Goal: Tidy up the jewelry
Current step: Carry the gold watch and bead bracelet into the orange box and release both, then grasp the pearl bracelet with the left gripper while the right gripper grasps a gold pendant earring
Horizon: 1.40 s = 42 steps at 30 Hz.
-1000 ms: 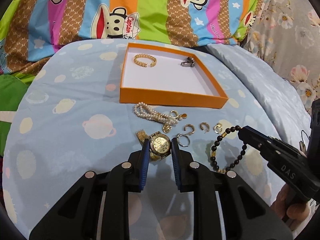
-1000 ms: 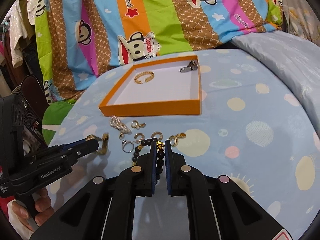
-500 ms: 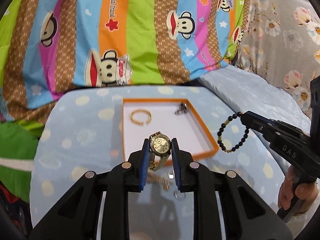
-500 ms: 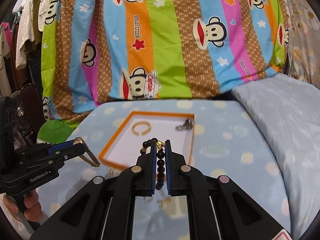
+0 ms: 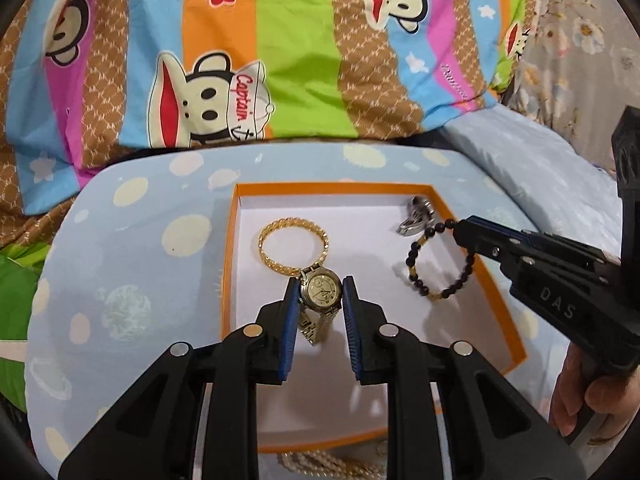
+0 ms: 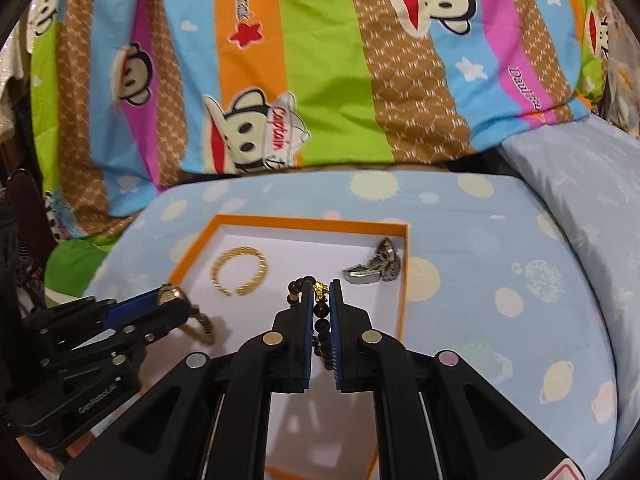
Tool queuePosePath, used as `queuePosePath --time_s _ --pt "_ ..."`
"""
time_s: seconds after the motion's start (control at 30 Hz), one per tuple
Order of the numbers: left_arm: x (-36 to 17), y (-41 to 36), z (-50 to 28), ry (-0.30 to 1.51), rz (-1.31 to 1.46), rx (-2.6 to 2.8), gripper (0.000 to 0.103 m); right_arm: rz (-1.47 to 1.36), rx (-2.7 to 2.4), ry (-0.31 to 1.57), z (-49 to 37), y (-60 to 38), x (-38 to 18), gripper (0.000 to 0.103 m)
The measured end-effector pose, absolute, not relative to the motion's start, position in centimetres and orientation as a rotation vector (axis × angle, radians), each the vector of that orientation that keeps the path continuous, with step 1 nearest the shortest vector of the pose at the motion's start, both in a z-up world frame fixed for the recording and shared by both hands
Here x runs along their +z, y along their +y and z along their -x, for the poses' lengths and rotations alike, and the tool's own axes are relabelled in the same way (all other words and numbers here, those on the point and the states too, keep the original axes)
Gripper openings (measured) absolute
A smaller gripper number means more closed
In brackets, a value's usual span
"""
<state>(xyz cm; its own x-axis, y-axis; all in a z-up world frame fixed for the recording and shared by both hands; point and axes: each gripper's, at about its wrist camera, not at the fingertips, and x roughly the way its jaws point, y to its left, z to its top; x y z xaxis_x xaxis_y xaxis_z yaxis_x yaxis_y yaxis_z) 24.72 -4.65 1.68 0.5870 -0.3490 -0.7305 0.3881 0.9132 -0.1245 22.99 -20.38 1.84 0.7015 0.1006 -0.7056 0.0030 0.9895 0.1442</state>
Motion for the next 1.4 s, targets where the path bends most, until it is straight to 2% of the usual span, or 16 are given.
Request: queuePosePath --time_s 0.13,0.23,0.27,0.3,0.33,0.47,0.53,0.63,0.8,1.07,1.2,1.4 --pt "0.5 -4.7 -25.5 0.861 -0.057 -0.414 0.021 -0.111 0.017 0.813 -24.7 -21.0 0.7 0.008" --pt "0.4 -4.2 -25.6 0.856 -0.042 -0.404 0.024 -0.118 -0.015 0.790 -24.5 -21.8 0.7 0.020" --pt "0.5 -4.0 -25.6 0.849 -0.038 -0.394 0.028 -0.126 -0.019 0.775 -24.2 -22.0 1.0 0.026" --pt "0.7 -3.7 -25.5 0.839 -0.029 -0.391 0.039 -0.135 -0.025 0.754 -23.8 -22.3 1.4 0.030" --pt "1.1 -3.3 -25.3 0.828 -0.014 -0.390 0.045 -0.142 -0.028 0.735 -23.4 -22.6 2.0 0.030" --pt "3.9 -1.9 -23.5 0.767 0.019 -0.400 0.052 -0.157 -0.012 0.664 -20.0 -22.9 4.9 0.033" --pt "5.1 -1.0 -22.1 0.736 0.020 -0.397 0.060 -0.146 -0.001 0.642 -17.4 -22.5 5.9 0.037" --pt "6.1 0.8 -19.2 0.702 0.019 -0.388 0.061 -0.139 0.028 0.635 -13.4 -21.6 6.0 0.039" --pt "4.2 2.3 -15.5 0.719 0.012 -0.360 0.061 -0.137 0.027 0.649 -7.7 -19.6 3.6 0.039" --pt "1.0 2.7 -12.6 0.807 0.062 -0.378 0.061 -0.178 0.062 0.764 -5.2 -17.4 -1.1 0.039" --pt "0.8 1.2 -13.2 0.857 0.071 -0.372 0.075 -0.198 0.056 0.782 -5.4 -17.8 -1.4 0.039" --pt "0.1 -2.4 -15.2 0.899 -0.008 -0.276 0.075 -0.231 0.055 0.799 -5.6 -18.2 -1.8 0.039"
